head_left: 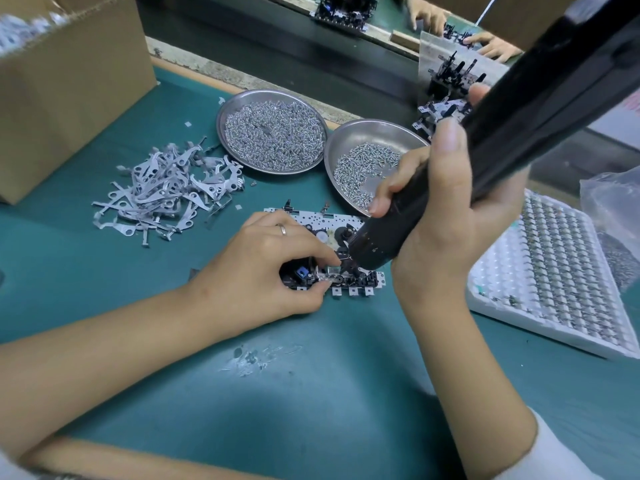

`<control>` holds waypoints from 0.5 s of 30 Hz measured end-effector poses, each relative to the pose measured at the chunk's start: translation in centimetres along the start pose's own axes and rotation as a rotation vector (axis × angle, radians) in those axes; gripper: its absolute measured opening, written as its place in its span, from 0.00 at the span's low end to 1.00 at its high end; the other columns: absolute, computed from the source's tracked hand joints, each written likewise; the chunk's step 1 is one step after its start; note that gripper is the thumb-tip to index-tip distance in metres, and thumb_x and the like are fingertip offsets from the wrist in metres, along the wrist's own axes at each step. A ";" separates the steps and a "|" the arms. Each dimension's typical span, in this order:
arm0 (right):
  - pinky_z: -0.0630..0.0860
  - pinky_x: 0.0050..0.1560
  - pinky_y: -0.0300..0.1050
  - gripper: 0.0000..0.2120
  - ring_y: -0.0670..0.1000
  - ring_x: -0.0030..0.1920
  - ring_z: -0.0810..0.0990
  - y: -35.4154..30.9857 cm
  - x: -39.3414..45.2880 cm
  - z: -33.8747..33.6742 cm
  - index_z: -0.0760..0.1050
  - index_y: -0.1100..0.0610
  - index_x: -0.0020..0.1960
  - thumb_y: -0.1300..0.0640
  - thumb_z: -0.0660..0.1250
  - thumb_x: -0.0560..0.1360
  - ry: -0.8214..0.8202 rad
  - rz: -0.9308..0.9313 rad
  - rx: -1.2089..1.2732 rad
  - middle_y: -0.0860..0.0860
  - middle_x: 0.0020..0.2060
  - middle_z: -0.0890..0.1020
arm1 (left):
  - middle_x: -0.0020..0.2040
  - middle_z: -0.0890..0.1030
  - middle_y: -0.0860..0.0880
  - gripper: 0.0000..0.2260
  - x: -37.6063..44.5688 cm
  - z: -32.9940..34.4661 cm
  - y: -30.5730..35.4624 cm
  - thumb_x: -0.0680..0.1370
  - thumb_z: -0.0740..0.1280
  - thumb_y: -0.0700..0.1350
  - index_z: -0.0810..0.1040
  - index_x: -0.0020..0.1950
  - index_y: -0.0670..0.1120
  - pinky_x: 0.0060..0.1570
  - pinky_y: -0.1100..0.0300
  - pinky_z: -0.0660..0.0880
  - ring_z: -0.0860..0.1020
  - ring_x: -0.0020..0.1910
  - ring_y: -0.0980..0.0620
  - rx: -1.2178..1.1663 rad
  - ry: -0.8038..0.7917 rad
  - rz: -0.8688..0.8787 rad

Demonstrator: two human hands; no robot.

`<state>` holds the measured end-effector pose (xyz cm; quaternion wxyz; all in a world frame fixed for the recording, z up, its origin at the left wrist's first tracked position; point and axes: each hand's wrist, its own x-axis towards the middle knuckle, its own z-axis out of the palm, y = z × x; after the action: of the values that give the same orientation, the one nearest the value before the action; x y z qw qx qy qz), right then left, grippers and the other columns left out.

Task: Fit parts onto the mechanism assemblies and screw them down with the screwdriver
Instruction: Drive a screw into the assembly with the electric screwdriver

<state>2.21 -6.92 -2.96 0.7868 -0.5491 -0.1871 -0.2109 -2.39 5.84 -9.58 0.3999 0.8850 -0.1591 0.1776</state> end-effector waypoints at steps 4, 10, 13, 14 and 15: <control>0.67 0.24 0.37 0.08 0.50 0.19 0.69 -0.2 -0.1 0.2 0.67 0.55 0.48 0.56 0.64 0.71 -0.027 0.008 -0.030 0.53 0.25 0.70 | 0.40 0.82 0.57 0.09 0.0 0.1 -0.1 0.66 0.73 0.44 0.85 0.45 0.47 0.53 0.50 0.72 0.77 0.44 0.49 0.003 0.006 0.008; 0.71 0.27 0.42 0.10 0.52 0.24 0.73 -0.3 0.4 -0.4 0.67 0.56 0.48 0.56 0.66 0.72 -0.005 -0.007 -0.042 0.55 0.30 0.74 | 0.41 0.83 0.55 0.10 0.0 0.1 -0.1 0.66 0.73 0.45 0.84 0.47 0.47 0.54 0.49 0.73 0.78 0.44 0.50 0.021 -0.001 0.031; 0.77 0.44 0.53 0.15 0.55 0.40 0.77 0.2 0.2 -1.8 0.66 0.58 0.58 0.55 0.65 0.75 -0.035 -0.096 -0.210 0.57 0.42 0.76 | 0.42 0.82 0.55 0.14 0.1 -0.2 0.0 0.67 0.72 0.51 0.83 0.50 0.48 0.55 0.51 0.72 0.77 0.45 0.54 -0.027 0.005 0.006; 0.75 0.49 0.51 0.18 0.52 0.45 0.76 0.5 -0.3 -2.8 0.64 0.58 0.62 0.56 0.64 0.75 -0.015 -0.145 -0.282 0.56 0.46 0.74 | 0.43 0.82 0.55 0.15 0.1 -0.3 0.1 0.69 0.70 0.52 0.82 0.52 0.48 0.54 0.53 0.73 0.77 0.45 0.55 -0.061 0.027 0.000; 0.73 0.50 0.46 0.18 0.49 0.48 0.74 0.7 -1.0 -3.7 0.64 0.58 0.63 0.58 0.63 0.76 0.039 -0.205 -0.341 0.55 0.48 0.72 | 0.43 0.81 0.55 0.14 0.2 -0.5 0.2 0.71 0.68 0.52 0.82 0.53 0.48 0.53 0.54 0.73 0.77 0.44 0.55 -0.097 0.071 -0.011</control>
<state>1.97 -10.12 -5.22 0.6601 -0.6484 -0.1886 -0.3292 -2.36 6.07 -9.07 0.4486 0.8586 -0.1482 0.1991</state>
